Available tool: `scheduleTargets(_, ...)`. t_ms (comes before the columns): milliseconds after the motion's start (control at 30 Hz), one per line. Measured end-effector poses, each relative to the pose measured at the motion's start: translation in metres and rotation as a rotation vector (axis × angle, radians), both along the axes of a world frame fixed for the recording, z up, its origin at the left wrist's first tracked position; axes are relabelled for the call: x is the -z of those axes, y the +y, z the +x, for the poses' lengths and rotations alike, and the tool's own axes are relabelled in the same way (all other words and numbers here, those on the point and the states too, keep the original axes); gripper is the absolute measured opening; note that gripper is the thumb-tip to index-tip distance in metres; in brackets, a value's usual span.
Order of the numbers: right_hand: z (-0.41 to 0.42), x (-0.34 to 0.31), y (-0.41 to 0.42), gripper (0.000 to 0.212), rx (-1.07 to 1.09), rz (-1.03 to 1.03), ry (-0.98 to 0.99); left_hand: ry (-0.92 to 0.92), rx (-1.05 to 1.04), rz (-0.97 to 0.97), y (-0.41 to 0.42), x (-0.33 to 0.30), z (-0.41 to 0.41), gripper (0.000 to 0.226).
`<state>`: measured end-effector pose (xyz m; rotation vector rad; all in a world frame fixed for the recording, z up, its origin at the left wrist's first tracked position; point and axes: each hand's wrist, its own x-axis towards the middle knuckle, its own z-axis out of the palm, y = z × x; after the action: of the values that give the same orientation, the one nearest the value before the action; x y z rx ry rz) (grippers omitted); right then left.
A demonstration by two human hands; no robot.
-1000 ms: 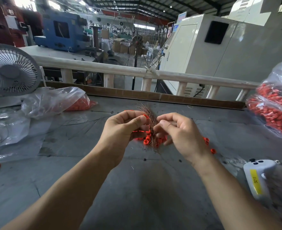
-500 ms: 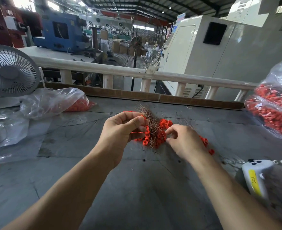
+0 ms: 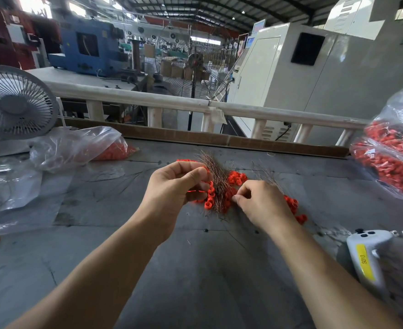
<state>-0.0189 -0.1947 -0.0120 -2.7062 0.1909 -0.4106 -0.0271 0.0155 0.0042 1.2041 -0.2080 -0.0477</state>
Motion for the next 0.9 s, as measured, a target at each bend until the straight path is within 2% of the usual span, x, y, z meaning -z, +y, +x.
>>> scheduleTargets(233,-0.002,0.0,-0.004,0.015,-0.001,0.088,-0.011,-0.001,-0.008,0.012,0.0,0.0,0.0,0.01)
scheduleTargets(500,-0.001,0.001,0.002,0.002,-0.021,0.031,-0.004,-0.006,-0.007,0.021,0.0,0.002,0.0,0.012)
scheduleTargets(600,0.002,0.003,-0.001,0.008,-0.015,0.057,-0.024,-0.008,-0.006,0.014,0.0,0.002,0.0,0.009)
scheduleTargets(700,0.003,0.004,-0.008,0.013,0.02,0.18,-0.116,-0.011,-0.006,0.014,0.0,0.002,0.001,0.008)
scheduleTargets(767,0.001,0.001,-0.009,0.014,0.023,0.334,-0.226,-0.012,-0.002,0.009,0.0,0.003,0.002,0.008)
scheduleTargets(900,-0.01,-0.014,0.007,0.012,-0.231,0.792,-0.355,-0.024,0.014,0.016,-0.002,0.004,0.003,0.007)
